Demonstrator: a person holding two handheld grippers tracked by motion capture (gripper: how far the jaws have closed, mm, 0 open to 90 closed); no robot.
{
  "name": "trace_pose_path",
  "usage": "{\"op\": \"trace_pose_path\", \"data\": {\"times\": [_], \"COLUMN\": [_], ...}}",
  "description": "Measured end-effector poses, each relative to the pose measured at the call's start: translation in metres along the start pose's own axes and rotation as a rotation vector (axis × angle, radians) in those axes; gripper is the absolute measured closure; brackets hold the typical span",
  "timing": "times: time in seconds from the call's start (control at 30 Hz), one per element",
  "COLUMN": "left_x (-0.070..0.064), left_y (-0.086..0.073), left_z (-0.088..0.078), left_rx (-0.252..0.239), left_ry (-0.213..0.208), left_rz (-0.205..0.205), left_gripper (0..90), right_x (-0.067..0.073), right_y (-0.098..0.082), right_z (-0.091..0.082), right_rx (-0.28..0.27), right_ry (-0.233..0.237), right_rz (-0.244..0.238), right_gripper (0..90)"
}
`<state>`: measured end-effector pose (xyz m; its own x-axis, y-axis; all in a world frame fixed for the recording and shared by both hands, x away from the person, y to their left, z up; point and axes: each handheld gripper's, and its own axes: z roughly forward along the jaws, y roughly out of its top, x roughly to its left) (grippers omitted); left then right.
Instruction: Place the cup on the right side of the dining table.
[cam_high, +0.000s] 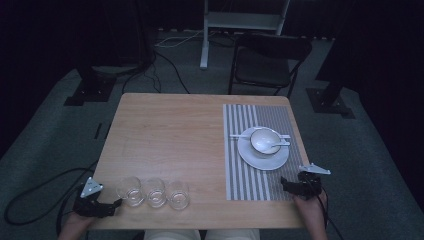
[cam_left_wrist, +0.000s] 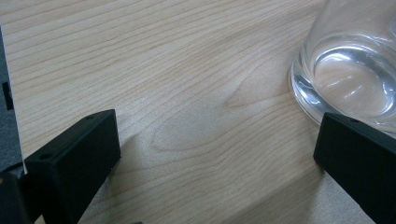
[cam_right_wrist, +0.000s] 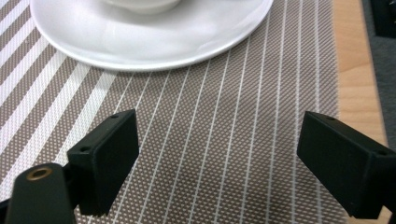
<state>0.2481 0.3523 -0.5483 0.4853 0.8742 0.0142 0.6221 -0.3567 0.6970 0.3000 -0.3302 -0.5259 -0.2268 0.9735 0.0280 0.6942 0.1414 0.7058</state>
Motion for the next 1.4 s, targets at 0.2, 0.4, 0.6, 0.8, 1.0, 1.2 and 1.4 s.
{"op": "trace_pose_path", "data": {"times": [0.2, 0.4, 0.6, 0.8, 1.0, 1.2, 1.4], "left_x": [0.000, 0.000, 0.000, 0.000, 0.000, 0.000, 0.000], "left_y": [0.000, 0.000, 0.000, 0.000, 0.000, 0.000, 0.000], "left_z": [0.000, 0.000, 0.000, 0.000, 0.000, 0.000, 0.000], "left_rx": [0.000, 0.000, 0.000, 0.000, 0.000, 0.000, 0.000], "left_ry": [0.000, 0.000, -0.001, -0.001, -0.001, -0.001, -0.001], "left_rz": [0.000, 0.000, 0.000, 0.000, 0.000, 0.000, 0.000], "left_gripper": [0.7, 0.7, 0.7, 0.7, 0.7, 0.7, 0.7], "right_x": [0.001, 0.002, 0.007, 0.018, 0.034, 0.050, 0.065], "right_y": [0.007, 0.017, 0.029, 0.042, 0.055, 0.068, 0.079], "right_z": [-0.007, -0.018, -0.030, -0.041, -0.055, -0.064, -0.070], "right_rx": [-0.031, -0.072, -0.115, -0.155, -0.196, -0.226, -0.253], "right_ry": [0.035, 0.045, 0.105, 0.119, 0.141, 0.168, 0.202], "right_rz": [0.000, -0.006, -0.010, -0.049, -0.099, -0.150, -0.182], "right_gripper": [11.3, 11.3, 11.3, 11.3, 11.3, 11.3, 11.4]}}
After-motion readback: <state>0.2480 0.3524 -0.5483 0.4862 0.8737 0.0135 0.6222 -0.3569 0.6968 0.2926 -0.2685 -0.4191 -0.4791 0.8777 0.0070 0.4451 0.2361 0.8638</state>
